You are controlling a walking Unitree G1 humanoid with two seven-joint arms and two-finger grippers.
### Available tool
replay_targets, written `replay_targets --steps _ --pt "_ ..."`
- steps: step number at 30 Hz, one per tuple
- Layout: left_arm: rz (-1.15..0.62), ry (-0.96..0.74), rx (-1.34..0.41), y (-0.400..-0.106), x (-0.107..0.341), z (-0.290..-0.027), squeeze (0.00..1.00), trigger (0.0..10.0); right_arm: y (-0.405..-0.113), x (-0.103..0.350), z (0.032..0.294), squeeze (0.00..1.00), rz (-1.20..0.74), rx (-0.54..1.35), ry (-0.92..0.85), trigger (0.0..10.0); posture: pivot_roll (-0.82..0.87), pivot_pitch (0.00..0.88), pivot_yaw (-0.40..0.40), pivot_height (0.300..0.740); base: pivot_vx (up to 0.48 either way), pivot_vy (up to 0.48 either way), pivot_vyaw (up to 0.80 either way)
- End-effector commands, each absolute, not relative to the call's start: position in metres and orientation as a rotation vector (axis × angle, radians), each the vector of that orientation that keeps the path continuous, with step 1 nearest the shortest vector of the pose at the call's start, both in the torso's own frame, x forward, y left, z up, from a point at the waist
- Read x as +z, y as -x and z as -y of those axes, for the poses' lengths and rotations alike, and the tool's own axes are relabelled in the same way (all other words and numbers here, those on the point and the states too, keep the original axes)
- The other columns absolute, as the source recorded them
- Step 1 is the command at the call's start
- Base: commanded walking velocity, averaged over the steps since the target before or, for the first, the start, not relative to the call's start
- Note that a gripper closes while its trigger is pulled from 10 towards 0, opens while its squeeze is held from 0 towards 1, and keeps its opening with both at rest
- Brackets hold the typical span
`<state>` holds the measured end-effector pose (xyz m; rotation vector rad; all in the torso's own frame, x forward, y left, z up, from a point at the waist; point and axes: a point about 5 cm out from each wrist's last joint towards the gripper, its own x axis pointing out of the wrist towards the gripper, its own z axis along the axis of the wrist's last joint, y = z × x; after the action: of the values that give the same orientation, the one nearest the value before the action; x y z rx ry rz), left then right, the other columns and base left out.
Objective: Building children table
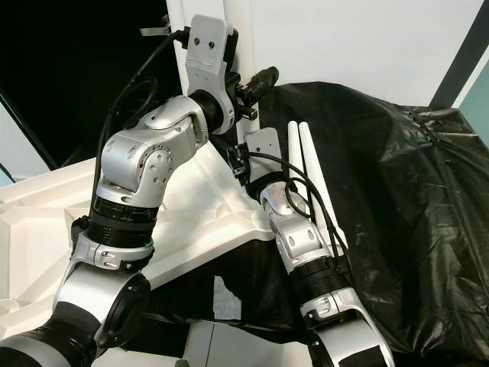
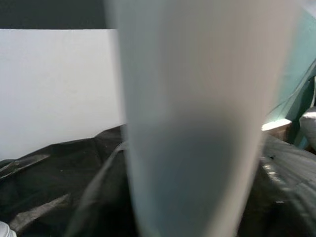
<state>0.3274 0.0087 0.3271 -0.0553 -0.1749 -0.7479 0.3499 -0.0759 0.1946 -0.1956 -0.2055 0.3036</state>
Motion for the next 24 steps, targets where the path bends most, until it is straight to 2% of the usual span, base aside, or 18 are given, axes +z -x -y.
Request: replay_targets --steps 1,3,4,5,6,10,18,20,24 --pt "0.209 0.048 -0.804 -0.322 0.333 -0.002 1.00 10.0 -0.354 0.194 0.079 0.00 0.185 0.271 0.193 10.0 0.05 0.000 0.021 0.740 0.000 0.000 0.00" --pt "0.223 0.047 -0.799 -0.321 0.334 -0.003 1.00 10.0 -0.355 0.195 0.080 0.00 0.180 0.256 0.188 10.0 0.05 0.000 0.021 0.740 0.000 0.000 0.00" --pt "0.233 0.052 -0.803 -0.321 0.334 -0.004 0.24 10.0 -0.356 0.195 0.082 0.00 0.176 0.242 0.178 10.0 0.05 0.000 0.022 0.740 0.000 0.000 0.00" --pt "0.233 0.052 -0.803 -0.321 0.334 -0.004 0.24 10.0 -0.356 0.195 0.082 0.00 0.176 0.242 0.178 10.0 0.05 0.000 0.022 0.740 0.000 0.000 0.00" --pt "0.242 0.055 -0.812 -0.320 0.335 -0.004 0.00 10.0 -0.357 0.195 0.084 0.00 0.170 0.228 0.172 10.0 0.05 0.000 0.022 0.740 0.000 0.000 0.00" --pt "0.213 0.120 -0.870 -0.316 0.330 -0.013 0.00 10.0 -0.359 0.192 0.090 0.00 0.142 0.194 0.151 10.0 0.05 0.000 0.023 0.740 0.000 0.000 0.00" --pt "0.201 0.147 -0.899 -0.313 0.319 -0.040 0.00 10.0 -0.359 0.194 0.099 0.00 0.156 0.166 0.127 10.0 0.06 0.000 0.019 0.740 0.000 0.000 0.00" --pt "0.201 0.147 -0.899 -0.313 0.319 -0.040 0.00 10.0 -0.359 0.194 0.099 0.00 0.156 0.166 0.127 10.0 0.06 0.000 0.019 0.740 0.000 0.000 0.00" --pt "0.206 0.093 -0.871 -0.314 0.306 -0.065 0.00 10.0 -0.358 0.196 0.107 0.00 0.180 0.134 0.121 10.0 0.07 0.000 0.014 0.740 0.000 0.000 0.00"
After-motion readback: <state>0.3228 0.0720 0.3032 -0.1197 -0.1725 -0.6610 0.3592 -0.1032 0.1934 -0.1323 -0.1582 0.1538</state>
